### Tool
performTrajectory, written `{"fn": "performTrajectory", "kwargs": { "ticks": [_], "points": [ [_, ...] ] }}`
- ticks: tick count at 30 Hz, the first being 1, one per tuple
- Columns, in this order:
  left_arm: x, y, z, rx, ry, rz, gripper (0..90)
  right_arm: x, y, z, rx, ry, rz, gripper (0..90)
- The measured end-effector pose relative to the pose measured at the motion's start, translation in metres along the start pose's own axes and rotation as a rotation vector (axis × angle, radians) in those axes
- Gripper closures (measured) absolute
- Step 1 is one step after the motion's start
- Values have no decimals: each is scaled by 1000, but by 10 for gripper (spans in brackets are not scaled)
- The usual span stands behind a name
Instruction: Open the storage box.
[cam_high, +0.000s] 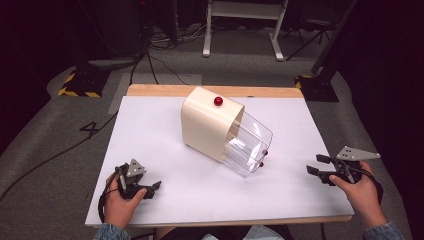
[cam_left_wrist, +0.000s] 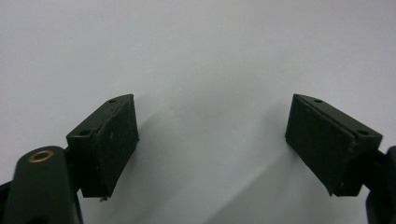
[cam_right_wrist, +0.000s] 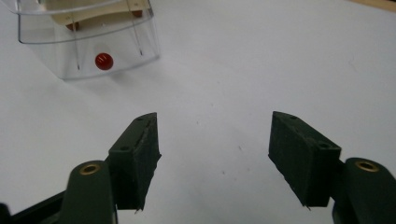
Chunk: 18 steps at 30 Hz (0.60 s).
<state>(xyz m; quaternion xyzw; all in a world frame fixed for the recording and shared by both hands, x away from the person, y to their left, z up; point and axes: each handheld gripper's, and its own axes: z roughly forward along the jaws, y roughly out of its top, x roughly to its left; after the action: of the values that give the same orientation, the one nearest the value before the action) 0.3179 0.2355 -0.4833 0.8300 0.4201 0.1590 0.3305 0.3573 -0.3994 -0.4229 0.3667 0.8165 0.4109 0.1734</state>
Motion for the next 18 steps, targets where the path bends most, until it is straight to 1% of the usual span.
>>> {"fn": "performTrajectory", "kwargs": {
  "ticks": [2,5,8,11,12,13,14,15,17,18],
  "points": [
    [0,0,0,1,0,4,171,-4,-4,3,26,-1,14,323],
    [0,0,0,1,0,4,171,-10,-12,8,98,-4,30,304],
    [0,0,0,0,0,4,170,-13,-19,13,160,-1,77,287],
    [0,0,0,0,0,3,170,-16,-28,19,191,0,64,247],
    [0,0,0,1,0,3,171,-16,-34,23,219,-2,47,200],
    [0,0,0,0,0,4,170,-16,-37,25,225,4,40,172],
    [0,0,0,0,0,4,171,-14,-39,26,212,5,23,142],
    [0,0,0,1,1,4,170,-12,-41,27,198,5,27,103],
    [0,0,0,0,0,0,170,-8,-47,30,159,8,15,2],
    [0,0,0,0,0,4,171,-4,-50,32,149,-9,-8,1]
  ]
}}
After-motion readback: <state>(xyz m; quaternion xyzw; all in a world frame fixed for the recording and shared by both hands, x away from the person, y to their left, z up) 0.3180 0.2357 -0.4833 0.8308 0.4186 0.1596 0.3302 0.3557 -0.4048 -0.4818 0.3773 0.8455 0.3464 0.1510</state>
